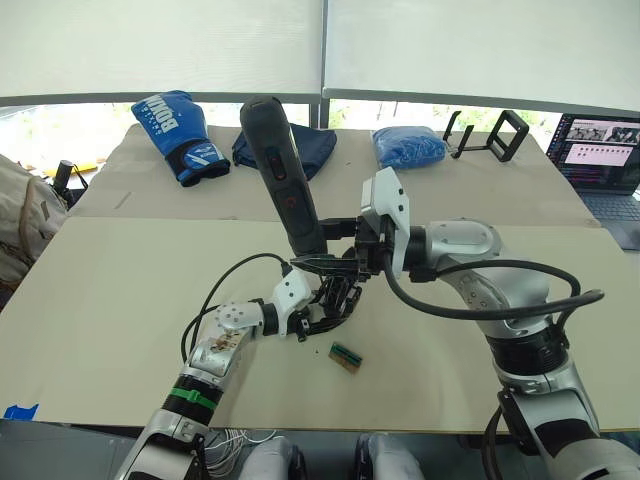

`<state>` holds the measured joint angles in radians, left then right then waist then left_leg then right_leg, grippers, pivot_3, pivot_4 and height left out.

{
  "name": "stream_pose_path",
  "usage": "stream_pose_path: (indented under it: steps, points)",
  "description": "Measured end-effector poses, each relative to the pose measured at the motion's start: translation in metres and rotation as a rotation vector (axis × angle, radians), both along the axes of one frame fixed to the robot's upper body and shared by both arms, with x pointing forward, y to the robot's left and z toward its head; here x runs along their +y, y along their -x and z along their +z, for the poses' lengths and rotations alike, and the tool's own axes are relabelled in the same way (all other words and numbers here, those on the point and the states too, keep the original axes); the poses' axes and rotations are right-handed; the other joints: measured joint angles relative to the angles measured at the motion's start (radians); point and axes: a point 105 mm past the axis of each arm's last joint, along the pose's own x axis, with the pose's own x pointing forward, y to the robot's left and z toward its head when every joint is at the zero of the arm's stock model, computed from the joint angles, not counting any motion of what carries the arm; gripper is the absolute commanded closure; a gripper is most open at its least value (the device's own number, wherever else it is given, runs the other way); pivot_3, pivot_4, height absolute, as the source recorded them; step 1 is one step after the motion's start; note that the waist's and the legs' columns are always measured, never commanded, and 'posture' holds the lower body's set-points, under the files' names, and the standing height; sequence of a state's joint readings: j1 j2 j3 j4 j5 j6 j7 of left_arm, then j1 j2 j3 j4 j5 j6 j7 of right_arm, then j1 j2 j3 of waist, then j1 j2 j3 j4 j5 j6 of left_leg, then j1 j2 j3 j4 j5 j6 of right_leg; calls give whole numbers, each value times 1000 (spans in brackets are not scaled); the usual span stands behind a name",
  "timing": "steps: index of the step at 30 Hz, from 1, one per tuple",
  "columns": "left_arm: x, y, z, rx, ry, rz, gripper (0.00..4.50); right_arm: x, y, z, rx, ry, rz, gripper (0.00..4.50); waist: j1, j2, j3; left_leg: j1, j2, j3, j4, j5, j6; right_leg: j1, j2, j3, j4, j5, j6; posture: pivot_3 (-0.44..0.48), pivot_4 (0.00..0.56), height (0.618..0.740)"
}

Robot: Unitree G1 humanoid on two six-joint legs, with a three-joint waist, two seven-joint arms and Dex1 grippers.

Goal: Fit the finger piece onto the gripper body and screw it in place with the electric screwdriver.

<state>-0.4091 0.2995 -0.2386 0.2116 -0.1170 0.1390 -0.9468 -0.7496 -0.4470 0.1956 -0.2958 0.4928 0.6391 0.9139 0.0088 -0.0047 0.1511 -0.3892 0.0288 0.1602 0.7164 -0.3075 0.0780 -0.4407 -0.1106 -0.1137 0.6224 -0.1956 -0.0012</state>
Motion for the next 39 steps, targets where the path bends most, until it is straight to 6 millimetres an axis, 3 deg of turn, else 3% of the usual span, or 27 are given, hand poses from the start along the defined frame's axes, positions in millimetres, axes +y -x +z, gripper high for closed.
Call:
stream_pose_path:
  steps: [39]
  points:
    - [3, 0, -1, 6, -12, 4, 2222, -13, 4, -12, -44, -183, -97, 2562, -4, 0, 0, 3, 0, 1, -1, 1, -1, 2, 1, 1, 1, 0, 0, 0, 150, 740]
